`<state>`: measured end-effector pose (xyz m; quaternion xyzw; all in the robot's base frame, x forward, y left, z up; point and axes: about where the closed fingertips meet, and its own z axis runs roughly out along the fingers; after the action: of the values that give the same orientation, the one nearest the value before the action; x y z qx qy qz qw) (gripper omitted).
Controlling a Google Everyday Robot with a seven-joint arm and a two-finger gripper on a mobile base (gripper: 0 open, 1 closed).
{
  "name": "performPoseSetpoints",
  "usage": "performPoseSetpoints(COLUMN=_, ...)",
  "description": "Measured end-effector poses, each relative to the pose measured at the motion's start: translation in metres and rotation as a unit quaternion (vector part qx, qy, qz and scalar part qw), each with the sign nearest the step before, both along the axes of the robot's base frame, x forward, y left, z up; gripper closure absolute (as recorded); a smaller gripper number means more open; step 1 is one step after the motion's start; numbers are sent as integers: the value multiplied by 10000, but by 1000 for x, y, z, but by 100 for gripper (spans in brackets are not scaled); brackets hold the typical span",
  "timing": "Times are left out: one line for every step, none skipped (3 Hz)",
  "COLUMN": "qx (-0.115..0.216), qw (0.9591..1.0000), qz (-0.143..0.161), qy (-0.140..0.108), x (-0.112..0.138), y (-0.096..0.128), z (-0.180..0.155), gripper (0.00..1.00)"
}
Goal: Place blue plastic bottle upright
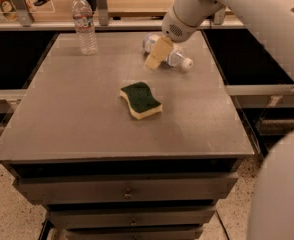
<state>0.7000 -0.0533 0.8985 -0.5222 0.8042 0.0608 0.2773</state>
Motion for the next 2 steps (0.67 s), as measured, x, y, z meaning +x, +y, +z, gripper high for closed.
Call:
performPoseSetpoints(qx=2, qw=9988, qz=-241, qy=436, x=40, y=5, z=-27, gripper=0)
performPoseSetpoints(qx=-13, qw=9973, qz=-437, qy=588, x=73, y=0, z=-37, gripper=0)
